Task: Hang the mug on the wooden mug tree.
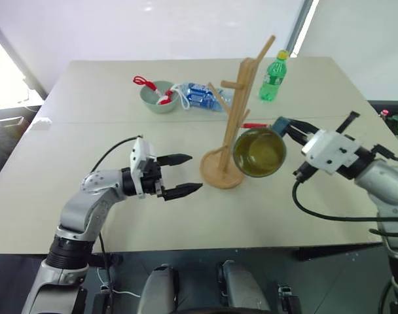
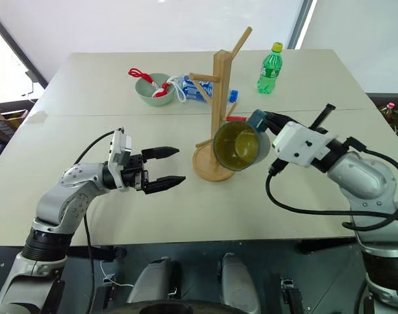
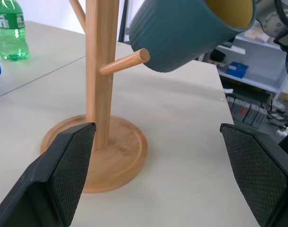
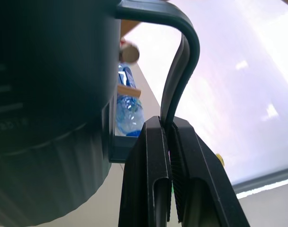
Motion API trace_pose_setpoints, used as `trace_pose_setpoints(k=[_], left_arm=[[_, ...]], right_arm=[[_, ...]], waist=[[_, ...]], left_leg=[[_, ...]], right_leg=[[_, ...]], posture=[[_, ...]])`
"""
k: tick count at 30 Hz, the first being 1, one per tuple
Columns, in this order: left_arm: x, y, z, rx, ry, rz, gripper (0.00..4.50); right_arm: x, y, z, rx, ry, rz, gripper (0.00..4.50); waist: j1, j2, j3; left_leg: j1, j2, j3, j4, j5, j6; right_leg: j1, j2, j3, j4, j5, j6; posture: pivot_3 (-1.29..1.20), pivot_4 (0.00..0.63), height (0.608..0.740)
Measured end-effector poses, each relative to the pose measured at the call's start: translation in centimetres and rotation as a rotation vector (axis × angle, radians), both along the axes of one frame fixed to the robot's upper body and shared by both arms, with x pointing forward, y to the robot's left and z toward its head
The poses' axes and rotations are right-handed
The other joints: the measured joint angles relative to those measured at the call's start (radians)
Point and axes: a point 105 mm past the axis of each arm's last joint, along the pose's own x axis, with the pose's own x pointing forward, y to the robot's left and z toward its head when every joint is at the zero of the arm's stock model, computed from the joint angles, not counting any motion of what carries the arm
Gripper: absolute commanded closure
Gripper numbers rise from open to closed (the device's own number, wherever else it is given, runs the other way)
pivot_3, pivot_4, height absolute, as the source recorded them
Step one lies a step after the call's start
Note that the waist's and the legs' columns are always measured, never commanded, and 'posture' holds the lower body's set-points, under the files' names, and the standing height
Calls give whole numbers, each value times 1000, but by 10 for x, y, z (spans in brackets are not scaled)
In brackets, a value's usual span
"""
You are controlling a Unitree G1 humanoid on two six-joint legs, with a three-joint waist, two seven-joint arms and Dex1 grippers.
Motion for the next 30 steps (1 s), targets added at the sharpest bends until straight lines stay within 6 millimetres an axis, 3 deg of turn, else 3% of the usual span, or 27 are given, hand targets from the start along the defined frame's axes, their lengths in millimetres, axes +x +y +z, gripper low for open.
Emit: trace_pose_setpoints(k=[15,22,25,30], left_arm=[[-1,4,14,-68,5,12,0],[-3,7,38,-133,-17,8,0],[-4,7,43,-141,-29,8,0],[-3,7,43,-144,-20,14,0]], right_arm=[[13,20,-5,-46,112,47,4465],[19,26,-10,-74,152,53,4465],[21,27,-10,-75,159,55,3450],[22,29,-1,-75,130,60,905]], waist=[[-2,0,0],[-2,0,0],[-2,0,0],[-2,0,0]], left_leg=[[0,1,0,0,0,0],[0,0,0,0,0,0],[0,0,0,0,0,0],[0,0,0,0,0,0]], right_leg=[[0,-1,0,0,0,0],[0,0,0,0,0,0],[0,0,0,0,0,0],[0,0,0,0,0,0]], posture=[[0,150,740],[0,150,740],[0,150,740],[0,150,740]])
